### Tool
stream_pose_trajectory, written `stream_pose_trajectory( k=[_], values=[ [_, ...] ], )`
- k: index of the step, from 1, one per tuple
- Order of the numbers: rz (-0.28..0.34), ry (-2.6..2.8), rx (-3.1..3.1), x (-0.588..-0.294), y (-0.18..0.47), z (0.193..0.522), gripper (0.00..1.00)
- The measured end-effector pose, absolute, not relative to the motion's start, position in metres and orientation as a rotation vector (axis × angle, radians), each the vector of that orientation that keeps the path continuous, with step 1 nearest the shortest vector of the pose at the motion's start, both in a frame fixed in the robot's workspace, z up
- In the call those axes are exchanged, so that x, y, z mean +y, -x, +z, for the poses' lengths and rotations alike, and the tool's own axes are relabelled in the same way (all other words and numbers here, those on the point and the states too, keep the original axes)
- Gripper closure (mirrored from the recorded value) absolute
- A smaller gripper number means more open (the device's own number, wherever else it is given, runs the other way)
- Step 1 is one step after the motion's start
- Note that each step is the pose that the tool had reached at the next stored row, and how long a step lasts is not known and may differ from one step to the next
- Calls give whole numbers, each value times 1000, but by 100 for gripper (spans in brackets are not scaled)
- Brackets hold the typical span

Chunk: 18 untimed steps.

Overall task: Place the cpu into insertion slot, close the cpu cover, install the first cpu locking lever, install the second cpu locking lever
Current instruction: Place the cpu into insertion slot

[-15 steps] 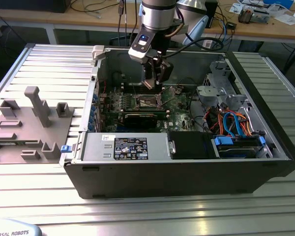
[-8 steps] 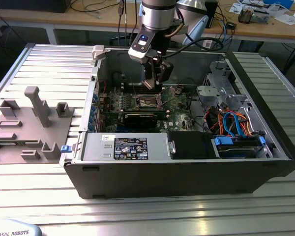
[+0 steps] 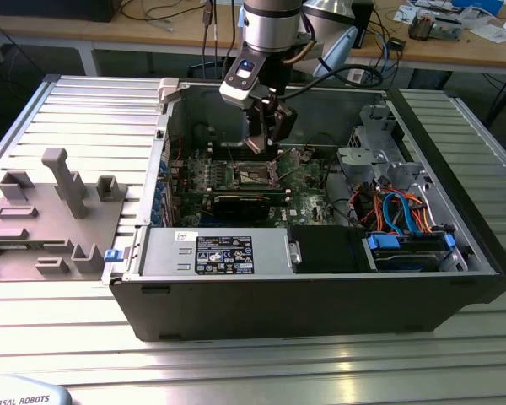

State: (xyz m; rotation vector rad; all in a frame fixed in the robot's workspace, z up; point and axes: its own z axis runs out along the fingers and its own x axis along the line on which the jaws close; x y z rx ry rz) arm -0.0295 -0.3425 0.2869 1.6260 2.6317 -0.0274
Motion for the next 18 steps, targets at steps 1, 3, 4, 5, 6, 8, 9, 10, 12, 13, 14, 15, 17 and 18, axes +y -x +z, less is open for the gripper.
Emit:
stream_pose_trajectory(
  k=[1,3,4,5,6,8,9,10,12,13,14,15,17,18],
  values=[
    [-27,-1627,2631,-342,29,287,45],
    [-28,-1629,2630,-342,30,287,45],
    [-28,-1630,2629,-342,29,287,45],
    [-28,-1631,2629,-342,29,287,45],
    [-28,-1632,2628,-342,30,287,45],
    [-28,-1633,2627,-342,30,287,45],
    [-28,-1634,2627,-342,29,287,45],
    [-28,-1635,2626,-342,30,287,45],
    [-28,-1636,2626,-342,29,287,45],
    [-28,-1637,2625,-342,30,287,45],
    [-28,-1637,2625,-342,30,287,45],
    [-28,-1638,2624,-342,30,286,45],
    [-28,-1639,2624,-342,30,286,45],
    [-28,-1641,2623,-342,29,286,45]
  ],
)
